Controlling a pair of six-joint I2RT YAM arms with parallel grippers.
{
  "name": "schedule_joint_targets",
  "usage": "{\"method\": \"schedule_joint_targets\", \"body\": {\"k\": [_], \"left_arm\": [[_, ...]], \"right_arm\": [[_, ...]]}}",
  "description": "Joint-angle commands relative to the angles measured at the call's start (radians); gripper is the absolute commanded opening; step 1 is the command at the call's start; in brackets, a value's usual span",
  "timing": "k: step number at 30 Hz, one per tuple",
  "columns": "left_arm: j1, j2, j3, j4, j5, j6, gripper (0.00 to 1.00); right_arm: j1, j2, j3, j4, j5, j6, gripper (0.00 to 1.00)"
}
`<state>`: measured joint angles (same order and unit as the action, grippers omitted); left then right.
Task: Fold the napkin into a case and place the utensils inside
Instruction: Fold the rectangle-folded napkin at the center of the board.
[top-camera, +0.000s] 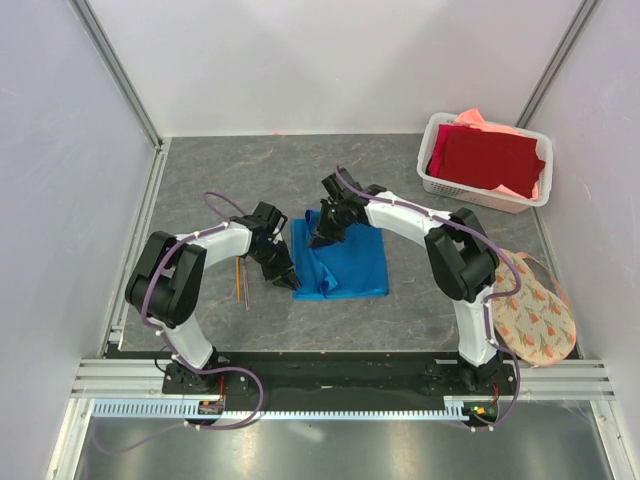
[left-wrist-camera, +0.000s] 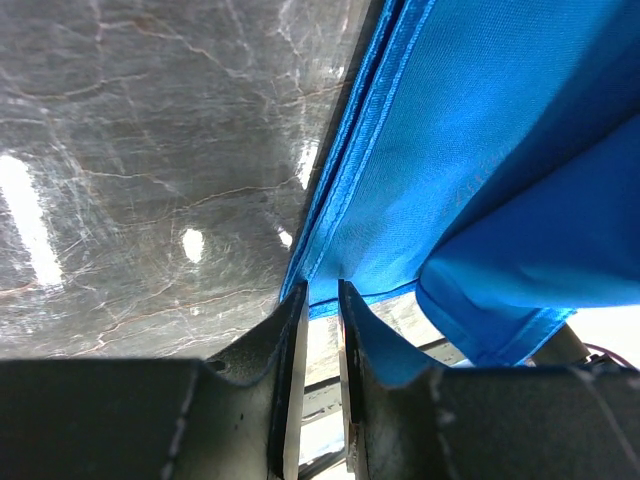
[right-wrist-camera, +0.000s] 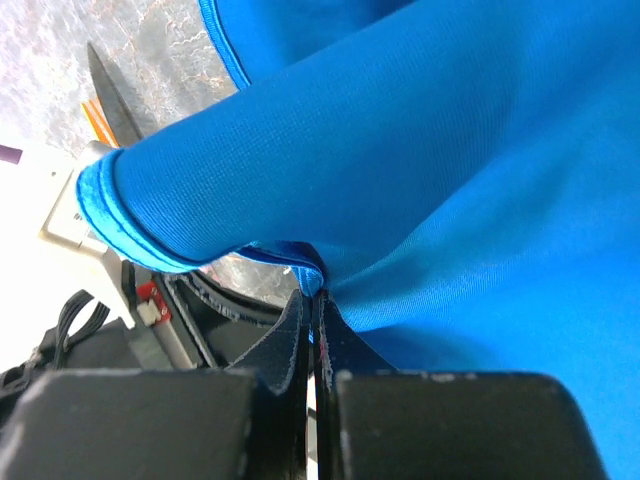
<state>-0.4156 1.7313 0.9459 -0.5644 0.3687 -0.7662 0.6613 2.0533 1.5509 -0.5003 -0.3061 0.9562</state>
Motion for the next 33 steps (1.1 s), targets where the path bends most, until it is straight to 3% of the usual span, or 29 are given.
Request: {"method": "schedule_joint_targets", "body": {"k": [1,23,28,33], "left_arm": [[-0.002,-0.019,-0.021,0.011,-0.037,0.013,0.25],[-0.002,-0.036,-0.030,0.015,-0.028,-0.005,0.25],[-0.002,-0.042,-0.027,0.014,-0.028,-0.005,0.25],[-0.002,-0.062,-0.012,-0.008,-0.027,0.004,0.25]], "right_arm": [[0.023,0.048,0.070,0.029,-0.030,-0.025,0.00],[0.024,0.209,0.193,0.037,-0.071,-0.048,0.01],[0.026,0.220,0.207,0.039,-0.080,-0.056,0.09],[0.026,0.196,0.206,0.036,-0.090,-0.073,0.25]]}}
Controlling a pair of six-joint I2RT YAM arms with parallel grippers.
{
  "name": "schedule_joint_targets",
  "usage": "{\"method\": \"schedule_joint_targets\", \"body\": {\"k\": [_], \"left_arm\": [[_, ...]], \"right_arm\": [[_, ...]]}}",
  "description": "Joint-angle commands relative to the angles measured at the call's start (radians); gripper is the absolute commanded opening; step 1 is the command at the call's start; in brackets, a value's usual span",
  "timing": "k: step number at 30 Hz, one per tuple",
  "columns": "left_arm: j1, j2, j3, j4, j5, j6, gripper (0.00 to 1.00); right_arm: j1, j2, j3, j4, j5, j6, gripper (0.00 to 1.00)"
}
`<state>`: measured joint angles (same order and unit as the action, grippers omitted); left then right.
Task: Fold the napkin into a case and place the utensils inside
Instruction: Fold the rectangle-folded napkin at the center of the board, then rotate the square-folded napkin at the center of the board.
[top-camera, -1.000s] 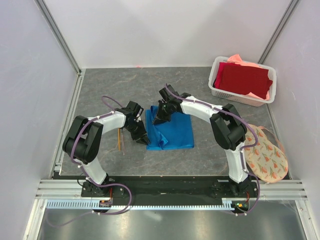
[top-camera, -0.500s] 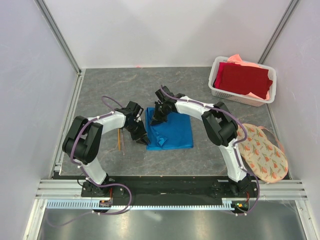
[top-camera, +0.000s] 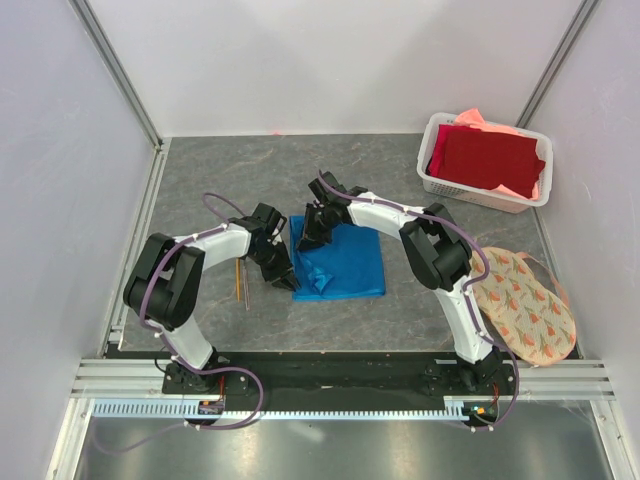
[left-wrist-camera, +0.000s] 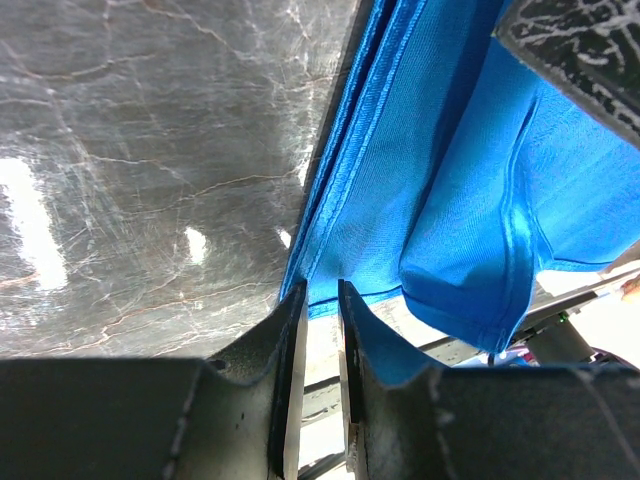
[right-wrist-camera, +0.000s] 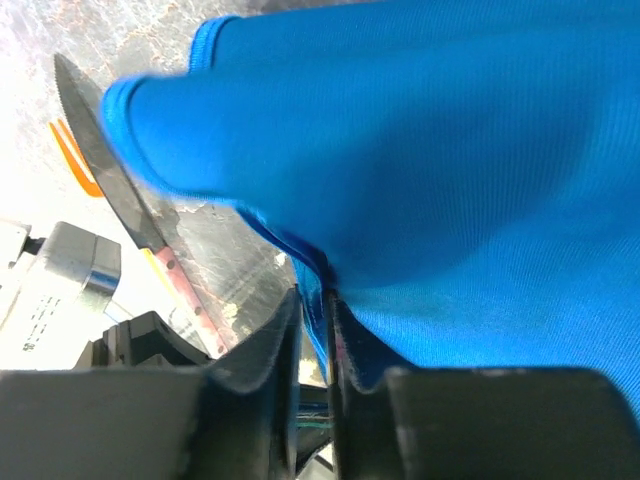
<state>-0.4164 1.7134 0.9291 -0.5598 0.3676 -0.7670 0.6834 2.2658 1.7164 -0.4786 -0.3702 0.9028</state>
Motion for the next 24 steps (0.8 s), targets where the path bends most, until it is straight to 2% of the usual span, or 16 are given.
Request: {"method": "schedule_joint_targets", "body": {"k": [1,8,11,16,20,24], "left_arm": [[-0.001,-0.052,0.007,-0.017,-0.024,0.009,0.26],[0.008,-0.150,0.040,-0.106,-0.035,0.037,0.27],[0.021,-0.199,0.057,-0.143,-0.042,0.038,0.27],[0.022,-0.157,0.166,-0.149,-0.021,0.054,0.25],[0.007,-0.032,0.276,-0.147,0.014,0.064,0.24],[-0.015,0.112,0.355,-0.147,0.027,0.078,0.22]], "right_arm": [[0.004,-0.023,0.045,0.012,-0.038,-0.024,0.28],[-0.028,-0.130,0.051,-0.104,-0.065,-0.107,0.52],[-0.067,-0.222,-0.026,-0.149,-0.061,-0.163,0.56],[-0.113,-0.400,-0.265,-0.201,-0.020,-0.278,0.55],[-0.117,-0.509,-0.420,-0.184,0.039,-0.292,0.42],[-0.123,-0.564,-0.547,-0.138,0.065,-0.271,0.36]]}}
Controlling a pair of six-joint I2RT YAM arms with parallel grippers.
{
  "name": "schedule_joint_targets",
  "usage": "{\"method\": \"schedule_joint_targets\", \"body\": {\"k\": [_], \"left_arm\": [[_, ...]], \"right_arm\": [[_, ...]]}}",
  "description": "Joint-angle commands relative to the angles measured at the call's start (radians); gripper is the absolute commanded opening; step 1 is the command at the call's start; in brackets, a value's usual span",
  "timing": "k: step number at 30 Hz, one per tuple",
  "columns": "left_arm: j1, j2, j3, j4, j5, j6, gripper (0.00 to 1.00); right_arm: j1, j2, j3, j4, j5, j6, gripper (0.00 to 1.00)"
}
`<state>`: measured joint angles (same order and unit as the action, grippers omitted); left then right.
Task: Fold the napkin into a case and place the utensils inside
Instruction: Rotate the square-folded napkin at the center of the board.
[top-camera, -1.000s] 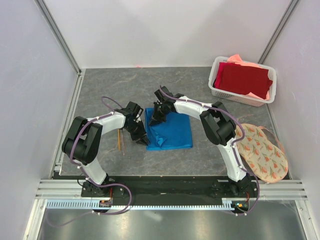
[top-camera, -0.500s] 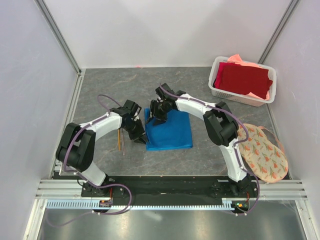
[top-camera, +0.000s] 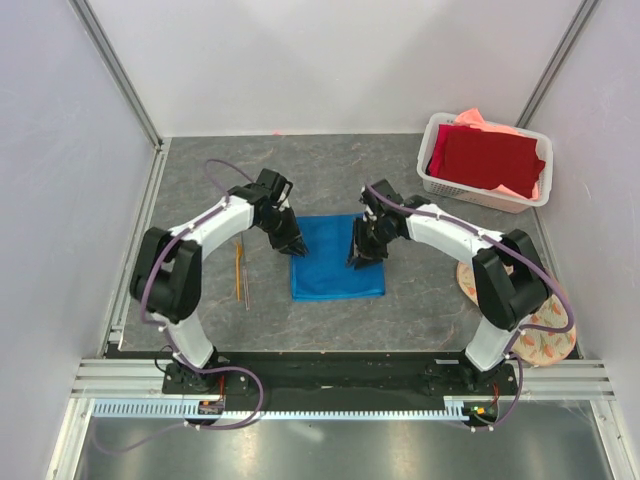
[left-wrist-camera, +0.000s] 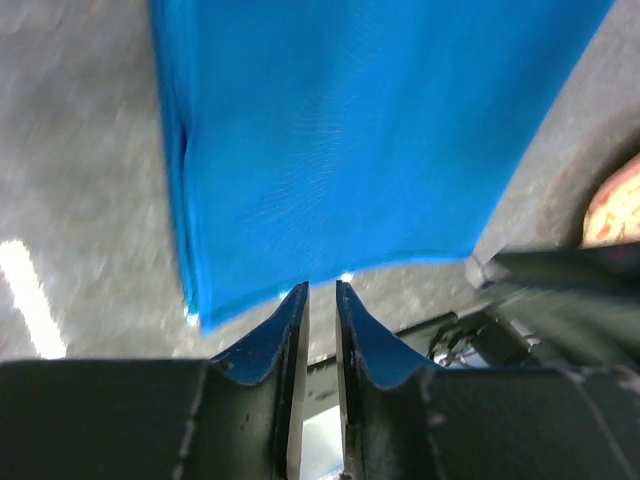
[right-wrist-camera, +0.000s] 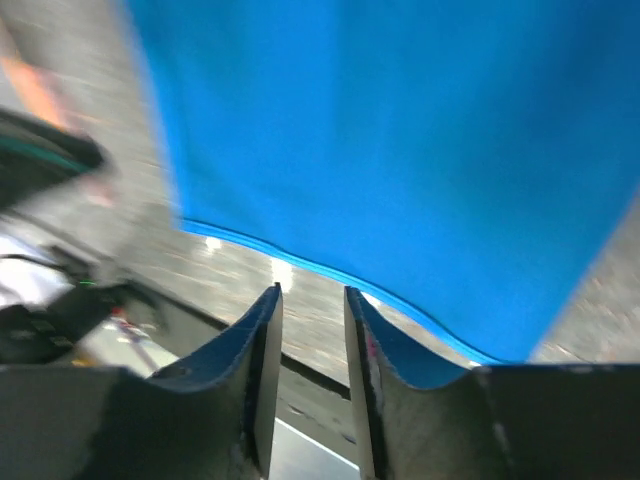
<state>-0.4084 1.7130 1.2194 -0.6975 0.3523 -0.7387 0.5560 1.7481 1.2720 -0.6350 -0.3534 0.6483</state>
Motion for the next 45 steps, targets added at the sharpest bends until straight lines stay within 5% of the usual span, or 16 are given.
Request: {"method": "schedule_joint_targets", "body": {"k": [1,15,22,27,33,38,45], "left_arm": [[-0.023,0.126,0.068,-0.010,0.036,0.058,0.22],[-0.072,0.120,-0.164,0.039,-0.044,0.046,0.21],[-0.280,0.097,-0.156,0.062,0.005,-0.063,0.22],[-0.316,0.028,-0.112,0.029,0.086,-0.071,0.25],[-0.215,-0.072,-0.055,-0.054,0.031,-0.007,0.30],[-0.005,-0.036,-0.035,-0.062,0.056,0.068,0.26],[0.049,0.068,0.071,-0.089,0.037,0.159,0.22]], "right_arm": [[0.002,-0.056,-0.143,0.026,0.066,-0.016,0.34],[-0.123,-0.032,-0.286,0.090,0.201,-0.179,0.22],[-0.145,0.056,-0.128,-0.001,0.399,-0.306,0.27],[-0.146,0.051,0.034,-0.101,0.507,-0.357,0.32],[-0.122,-0.044,0.063,-0.132,0.222,-0.258,0.54],[-0.062,-0.096,-0.162,0.084,-0.066,-0.084,0.54],[-0.131,-0.042,-0.181,0.060,0.025,-0.180,0.45]]}}
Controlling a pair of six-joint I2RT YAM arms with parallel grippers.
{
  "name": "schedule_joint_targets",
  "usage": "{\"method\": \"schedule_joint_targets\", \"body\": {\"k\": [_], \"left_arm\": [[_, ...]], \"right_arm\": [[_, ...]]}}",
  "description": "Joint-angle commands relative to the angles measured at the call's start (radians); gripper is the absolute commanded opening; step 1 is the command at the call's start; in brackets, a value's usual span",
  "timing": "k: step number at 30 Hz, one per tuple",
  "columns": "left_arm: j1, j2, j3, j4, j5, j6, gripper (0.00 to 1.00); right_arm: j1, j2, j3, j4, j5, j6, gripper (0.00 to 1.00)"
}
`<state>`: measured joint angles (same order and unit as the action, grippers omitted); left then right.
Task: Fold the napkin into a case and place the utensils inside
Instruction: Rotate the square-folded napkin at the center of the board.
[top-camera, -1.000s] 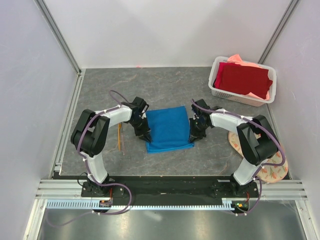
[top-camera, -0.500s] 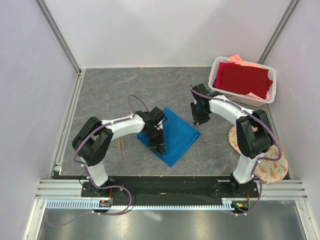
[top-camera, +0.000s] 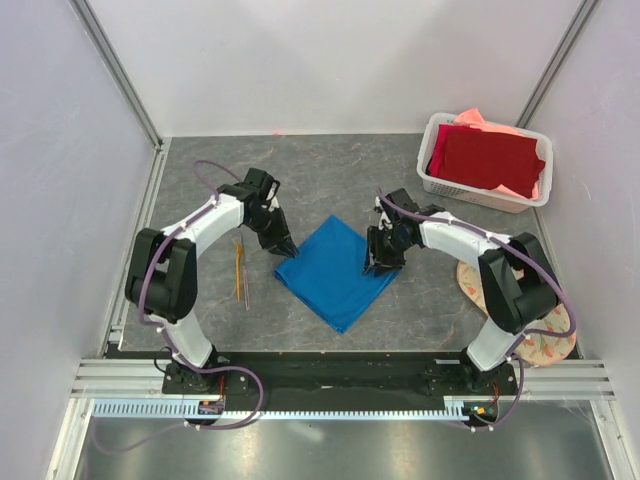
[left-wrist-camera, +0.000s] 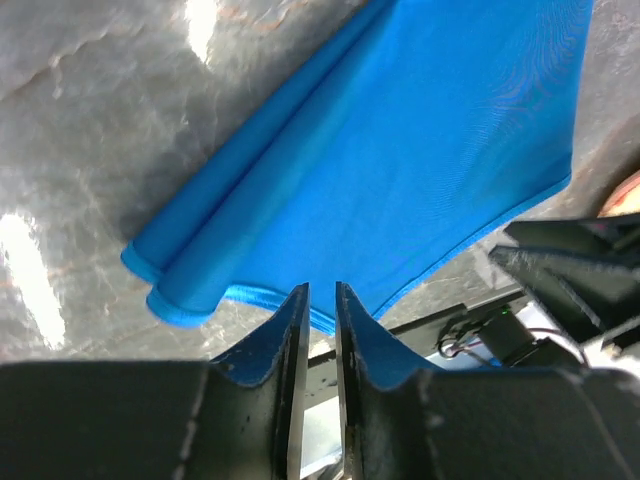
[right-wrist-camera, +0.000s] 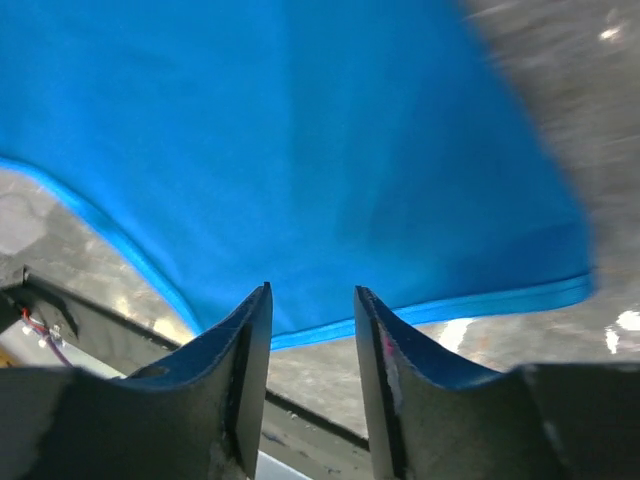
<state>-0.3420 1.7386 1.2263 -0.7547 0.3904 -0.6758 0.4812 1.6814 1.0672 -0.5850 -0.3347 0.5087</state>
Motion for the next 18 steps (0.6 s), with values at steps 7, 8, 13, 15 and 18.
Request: {"method": "schedule_joint_targets", "body": {"k": [7,8,13,15,18], "left_arm": [[-0.017,0.064,0.041,-0.018,-0.085,0.116,0.22],[-0.015,0.067,0.042,-0.018,-0.090,0.123,0.22],[-0.014,0.088,0.064,-0.023,-0.076,0.140,0.22],[-0.017,0.102,0.064,-0.021,-0.049,0.137,0.20],[-0.015,0.105,0.058,-0.018,-0.035,0.128,0.20]], "right_arm": [[-0.162,0.138,0.033,-0.016,0.108,-0.145,0.44],[-0.171,0.147,0.045,-0.016,0.114,-0.147,0.43],[-0.178,0.245,0.219,-0.082,0.287,-0.206,0.44],[-0.173,0.268,0.276,-0.130,0.295,-0.226,0.47],[-0.158,0.238,0.336,-0.170,0.269,-0.243,0.54]]}}
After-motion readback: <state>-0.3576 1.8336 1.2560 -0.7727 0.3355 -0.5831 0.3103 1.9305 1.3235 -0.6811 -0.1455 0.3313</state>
